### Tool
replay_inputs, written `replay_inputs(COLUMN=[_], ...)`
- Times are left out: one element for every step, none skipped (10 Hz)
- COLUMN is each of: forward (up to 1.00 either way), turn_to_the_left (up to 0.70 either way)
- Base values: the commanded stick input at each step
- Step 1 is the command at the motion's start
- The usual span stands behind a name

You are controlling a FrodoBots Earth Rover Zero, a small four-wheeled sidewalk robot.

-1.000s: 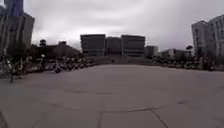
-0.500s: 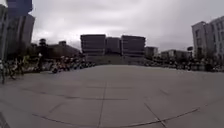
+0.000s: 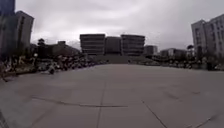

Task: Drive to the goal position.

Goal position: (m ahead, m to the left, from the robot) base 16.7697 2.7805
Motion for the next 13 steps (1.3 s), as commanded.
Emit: replay_inputs(forward=[0.70,0.70,0.70,0.70,0.70,0.70,0.70,0.70,0.70,0.70,0.70,0.70,0.70], turn_to_the_left=[0.00,0.00,0.00,0.00,0.00,0.00,0.00,0.00,0.00,0.00,-0.06,-0.12,-0.14])
